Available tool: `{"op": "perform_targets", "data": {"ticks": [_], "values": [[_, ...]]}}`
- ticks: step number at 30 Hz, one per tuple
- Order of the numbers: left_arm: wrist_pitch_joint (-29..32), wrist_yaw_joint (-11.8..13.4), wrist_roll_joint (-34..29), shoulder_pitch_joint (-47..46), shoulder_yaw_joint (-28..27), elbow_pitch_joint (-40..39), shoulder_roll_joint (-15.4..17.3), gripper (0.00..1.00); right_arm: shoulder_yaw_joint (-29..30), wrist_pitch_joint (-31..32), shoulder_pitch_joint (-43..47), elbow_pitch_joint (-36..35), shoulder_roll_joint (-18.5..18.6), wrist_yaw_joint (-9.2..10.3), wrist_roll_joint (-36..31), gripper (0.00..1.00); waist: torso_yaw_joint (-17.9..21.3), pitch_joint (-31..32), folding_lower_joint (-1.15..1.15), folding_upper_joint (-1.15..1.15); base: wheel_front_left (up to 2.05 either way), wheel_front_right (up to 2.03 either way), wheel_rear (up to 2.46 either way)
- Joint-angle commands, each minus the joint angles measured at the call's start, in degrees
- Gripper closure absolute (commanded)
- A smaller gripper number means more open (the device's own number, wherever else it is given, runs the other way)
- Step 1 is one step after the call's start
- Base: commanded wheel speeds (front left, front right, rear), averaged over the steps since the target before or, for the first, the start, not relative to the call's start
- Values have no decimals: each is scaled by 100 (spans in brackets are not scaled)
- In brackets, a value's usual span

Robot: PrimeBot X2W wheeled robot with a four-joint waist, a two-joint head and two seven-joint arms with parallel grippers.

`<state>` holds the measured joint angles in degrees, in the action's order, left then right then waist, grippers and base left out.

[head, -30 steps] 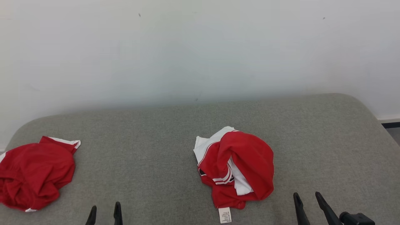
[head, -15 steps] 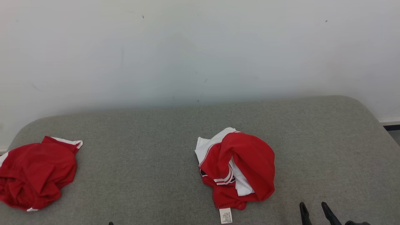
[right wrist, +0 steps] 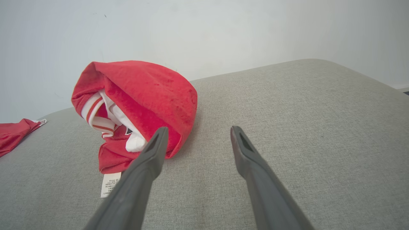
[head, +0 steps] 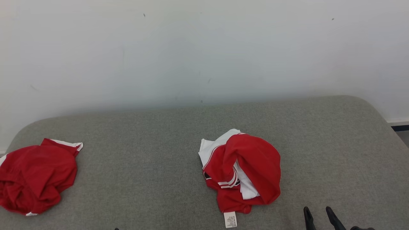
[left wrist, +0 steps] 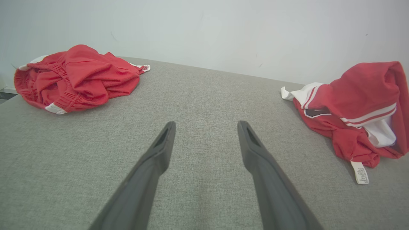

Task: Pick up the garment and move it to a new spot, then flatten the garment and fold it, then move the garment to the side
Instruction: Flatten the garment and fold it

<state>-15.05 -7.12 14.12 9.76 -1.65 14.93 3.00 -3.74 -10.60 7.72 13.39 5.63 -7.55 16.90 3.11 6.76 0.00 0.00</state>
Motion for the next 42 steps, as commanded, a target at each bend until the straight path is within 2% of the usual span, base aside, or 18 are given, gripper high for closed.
{"op": "perform_targets", "data": {"ticks": [1,11,18,30,38,42], "values": [[-19,-21,1,13,8,10,-12,0,1,-8,41,-5,-5,12,-9,0,-7,-3,0,0,0,0,0],[-19,-36,115,-43,126,40,-17,0,-27,9,-12,9,2,12,18,0,-15,-15,0,0,0,0,0],[-19,-38,169,-355,550,162,-17,0,-104,25,-75,7,6,12,18,0,149,-66,0,0,0,0,0],[-18,-37,548,-1541,2306,920,-2,0,-271,78,-206,-21,82,12,30,0,1007,-266,0,0,0,0,0],[-18,9,724,-2178,2502,1536,-10,0,-316,93,-289,-62,86,12,47,0,1560,-467,0,0,0,0,0],[-19,173,860,-2390,2562,1821,-10,0,-342,71,-309,-50,85,12,66,0,1728,-534,0,0,0,0,0]]}}
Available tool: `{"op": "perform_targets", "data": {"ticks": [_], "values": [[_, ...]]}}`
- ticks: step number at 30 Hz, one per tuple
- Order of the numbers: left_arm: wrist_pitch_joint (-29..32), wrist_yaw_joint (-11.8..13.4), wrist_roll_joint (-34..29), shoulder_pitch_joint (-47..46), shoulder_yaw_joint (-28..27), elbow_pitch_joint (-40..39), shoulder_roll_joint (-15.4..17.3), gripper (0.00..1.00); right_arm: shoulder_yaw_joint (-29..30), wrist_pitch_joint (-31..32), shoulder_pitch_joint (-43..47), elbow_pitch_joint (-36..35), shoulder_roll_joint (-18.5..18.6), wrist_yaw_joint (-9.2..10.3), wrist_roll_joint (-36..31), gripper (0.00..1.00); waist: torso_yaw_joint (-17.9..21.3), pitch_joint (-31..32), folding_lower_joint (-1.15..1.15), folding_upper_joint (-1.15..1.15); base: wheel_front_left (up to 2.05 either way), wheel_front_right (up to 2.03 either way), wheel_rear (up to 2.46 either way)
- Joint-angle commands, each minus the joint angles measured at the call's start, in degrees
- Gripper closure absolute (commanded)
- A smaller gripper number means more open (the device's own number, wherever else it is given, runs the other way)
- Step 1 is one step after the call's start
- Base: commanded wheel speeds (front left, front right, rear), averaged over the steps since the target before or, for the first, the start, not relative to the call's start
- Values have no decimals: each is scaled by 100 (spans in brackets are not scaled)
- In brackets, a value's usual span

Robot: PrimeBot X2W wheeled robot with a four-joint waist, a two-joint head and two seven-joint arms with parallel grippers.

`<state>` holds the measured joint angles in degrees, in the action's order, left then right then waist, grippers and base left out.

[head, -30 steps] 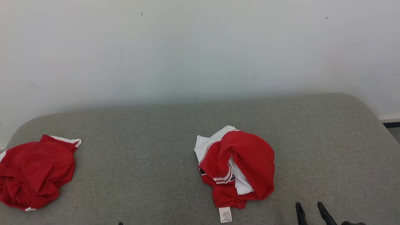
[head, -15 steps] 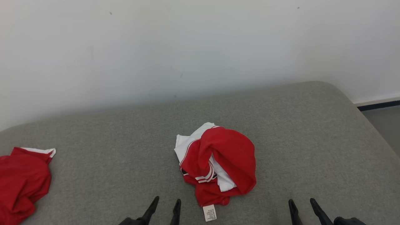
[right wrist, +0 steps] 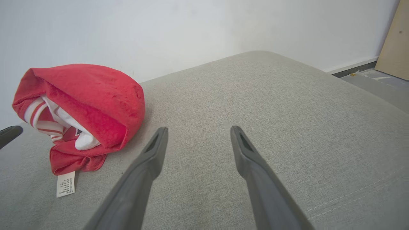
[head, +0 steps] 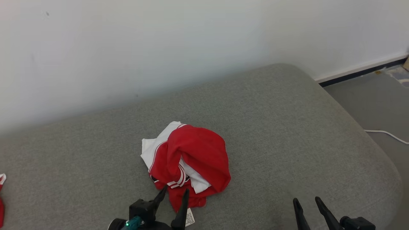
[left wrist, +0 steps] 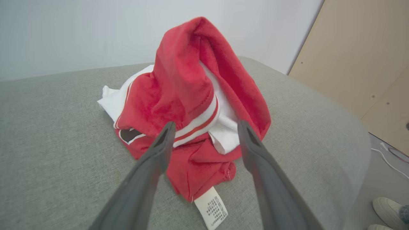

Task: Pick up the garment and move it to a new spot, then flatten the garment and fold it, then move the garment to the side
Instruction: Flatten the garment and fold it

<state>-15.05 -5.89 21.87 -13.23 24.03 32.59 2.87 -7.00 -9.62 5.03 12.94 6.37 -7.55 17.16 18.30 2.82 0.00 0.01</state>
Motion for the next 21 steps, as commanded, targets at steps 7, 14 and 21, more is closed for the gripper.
{"op": "perform_targets", "data": {"ticks": [7,14,21], "values": [[-19,302,280,-362,27,330,2,0,-58,-48,-88,8,-6,12,38,0,315,-198,0,-1,0,0,0],[-19,593,331,-553,-173,301,3,91,-20,-71,-103,-4,-32,12,40,0,253,-249,0,-1,0,0,0],[-19,671,224,-482,-586,-375,3,100,-14,-83,-114,16,-67,12,36,0,57,-223,0,-1,0,0,0]]}}
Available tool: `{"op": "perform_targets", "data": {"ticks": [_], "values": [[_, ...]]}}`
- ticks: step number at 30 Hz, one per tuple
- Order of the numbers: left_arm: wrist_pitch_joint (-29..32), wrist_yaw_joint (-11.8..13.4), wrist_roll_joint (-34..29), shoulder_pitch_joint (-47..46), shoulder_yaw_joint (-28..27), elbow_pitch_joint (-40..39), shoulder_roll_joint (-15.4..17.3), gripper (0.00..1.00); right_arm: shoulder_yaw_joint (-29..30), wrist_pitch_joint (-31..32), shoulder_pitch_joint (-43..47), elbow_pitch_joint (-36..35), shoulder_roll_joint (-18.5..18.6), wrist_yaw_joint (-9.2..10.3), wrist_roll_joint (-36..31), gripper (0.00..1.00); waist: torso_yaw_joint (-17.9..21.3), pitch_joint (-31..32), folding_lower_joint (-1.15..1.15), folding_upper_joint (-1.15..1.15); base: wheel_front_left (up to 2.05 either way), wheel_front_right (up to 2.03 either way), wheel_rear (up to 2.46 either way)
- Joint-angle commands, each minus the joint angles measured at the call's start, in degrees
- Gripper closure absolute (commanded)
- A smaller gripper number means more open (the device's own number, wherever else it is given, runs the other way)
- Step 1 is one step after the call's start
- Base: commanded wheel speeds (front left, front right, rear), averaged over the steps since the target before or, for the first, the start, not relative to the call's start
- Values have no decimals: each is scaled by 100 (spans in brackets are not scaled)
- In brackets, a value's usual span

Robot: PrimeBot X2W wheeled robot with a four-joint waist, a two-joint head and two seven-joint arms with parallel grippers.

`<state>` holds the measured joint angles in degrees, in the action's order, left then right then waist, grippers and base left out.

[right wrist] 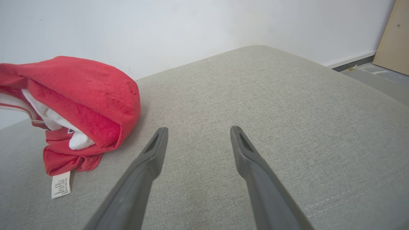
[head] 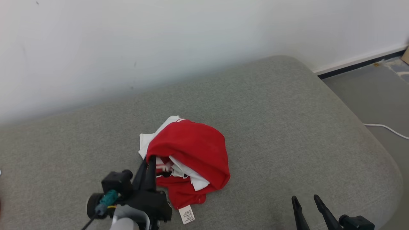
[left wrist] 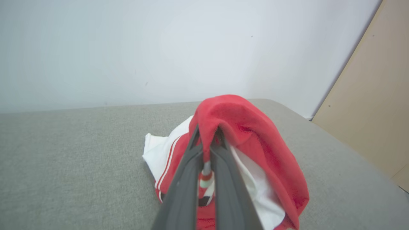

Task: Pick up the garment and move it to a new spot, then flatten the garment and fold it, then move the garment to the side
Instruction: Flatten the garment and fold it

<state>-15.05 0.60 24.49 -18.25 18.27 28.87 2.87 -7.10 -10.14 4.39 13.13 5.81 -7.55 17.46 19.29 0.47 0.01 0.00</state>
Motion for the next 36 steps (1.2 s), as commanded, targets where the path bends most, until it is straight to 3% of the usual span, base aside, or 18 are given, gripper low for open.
{"op": "perform_targets", "data": {"ticks": [1,10,15,22,28,36], "values": [[-19,29,-80,6,-86,-165,1,100,7,-37,-53,1,-16,12,11,0,-79,22,-1,0,0,0,0],[-19,-100,-664,-484,-663,-1792,0,100,11,-58,-44,45,-59,12,22,0,-337,153,-1,0,0,0,0],[-19,-225,-871,-919,-855,-2260,14,100,27,-60,-30,82,-84,12,22,0,-412,247,-1,0,0,0,0],[-19,-337,-1212,-1726,-987,-2264,262,100,-25,-91,-51,129,-128,12,42,0,-434,331,-1,0,0,0,0],[-19,-235,-1437,-2108,-1127,-2176,448,100,-30,-118,-36,158,-140,12,72,0,-393,358,-1,0,0,0,0],[-20,-429,-1155,-1440,-593,-1385,111,100,-30,-129,-37,157,-150,12,103,0,-434,253,-1,0,0,0,0]]}}
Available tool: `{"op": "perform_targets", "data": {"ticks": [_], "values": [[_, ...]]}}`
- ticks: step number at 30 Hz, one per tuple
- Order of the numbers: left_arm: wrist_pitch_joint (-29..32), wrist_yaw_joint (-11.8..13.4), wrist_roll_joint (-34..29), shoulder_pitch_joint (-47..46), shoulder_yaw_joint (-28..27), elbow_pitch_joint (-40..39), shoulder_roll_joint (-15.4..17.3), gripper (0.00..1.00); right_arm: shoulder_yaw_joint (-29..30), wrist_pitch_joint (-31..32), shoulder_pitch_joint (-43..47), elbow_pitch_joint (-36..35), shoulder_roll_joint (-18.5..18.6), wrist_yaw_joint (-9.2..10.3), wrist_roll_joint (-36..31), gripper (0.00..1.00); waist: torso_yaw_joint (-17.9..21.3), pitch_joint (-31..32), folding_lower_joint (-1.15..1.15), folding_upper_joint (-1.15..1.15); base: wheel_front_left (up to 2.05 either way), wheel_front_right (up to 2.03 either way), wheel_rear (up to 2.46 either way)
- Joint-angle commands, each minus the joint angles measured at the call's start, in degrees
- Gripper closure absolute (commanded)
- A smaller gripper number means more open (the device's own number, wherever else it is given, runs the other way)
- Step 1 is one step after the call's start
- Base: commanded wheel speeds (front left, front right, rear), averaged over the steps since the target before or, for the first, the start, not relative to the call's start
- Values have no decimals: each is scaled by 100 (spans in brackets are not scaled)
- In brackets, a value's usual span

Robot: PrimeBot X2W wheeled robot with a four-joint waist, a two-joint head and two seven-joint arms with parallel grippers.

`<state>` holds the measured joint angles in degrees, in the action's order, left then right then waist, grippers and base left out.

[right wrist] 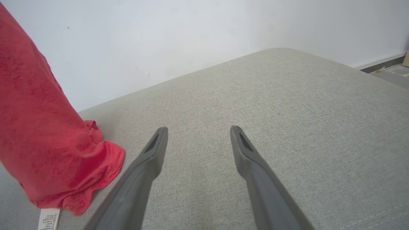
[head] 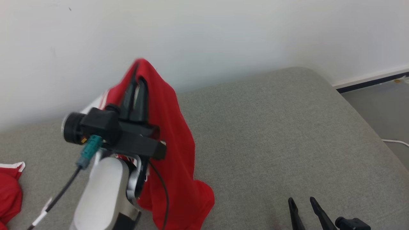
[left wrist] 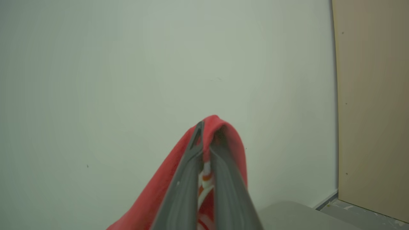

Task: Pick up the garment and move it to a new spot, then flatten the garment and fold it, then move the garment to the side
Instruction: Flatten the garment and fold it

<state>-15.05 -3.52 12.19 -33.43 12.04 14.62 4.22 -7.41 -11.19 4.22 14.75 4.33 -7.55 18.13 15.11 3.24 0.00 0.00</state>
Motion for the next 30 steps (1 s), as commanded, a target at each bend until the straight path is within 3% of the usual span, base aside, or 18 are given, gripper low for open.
{"op": "perform_targets", "data": {"ticks": [1,5,12,13,14,18,22,26,30], "values": [[-19,-61,159,166,143,180,-62,100,-4,-27,-35,-12,-3,12,41,0,-21,-38,0,0,0,0,0],[-19,-195,563,479,813,739,-132,100,-27,-5,-62,-11,11,12,34,0,-26,-92,0,0,0,0,0],[-19,-127,1625,802,2165,1497,-135,98,-181,33,-146,32,1,12,62,0,49,-152,0,0,0,0,0],[-19,-150,1807,845,2368,1592,-136,20,-187,33,-142,40,6,12,64,0,50,-151,0,0,0,0,0],[-19,-174,1958,856,2563,1654,-134,0,-190,29,-136,46,15,12,77,0,44,-152,0,0,0,0,0],[16,-242,2531,898,3182,1907,-132,0,-160,24,-80,58,54,12,98,0,-43,-133,0,0,0,0,0],[-2,-184,2813,882,3390,2067,-133,0,-131,36,-35,25,90,12,100,0,-211,-80,0,0,0,0,0],[-21,-40,2749,953,3238,2048,-123,0,-95,55,47,-17,103,12,76,0,-447,-5,0,0,0,0,0],[-15,230,2401,1280,2680,1540,91,0,-74,118,65,-71,116,12,57,0,-694,76,0,0,0,0,0]]}}
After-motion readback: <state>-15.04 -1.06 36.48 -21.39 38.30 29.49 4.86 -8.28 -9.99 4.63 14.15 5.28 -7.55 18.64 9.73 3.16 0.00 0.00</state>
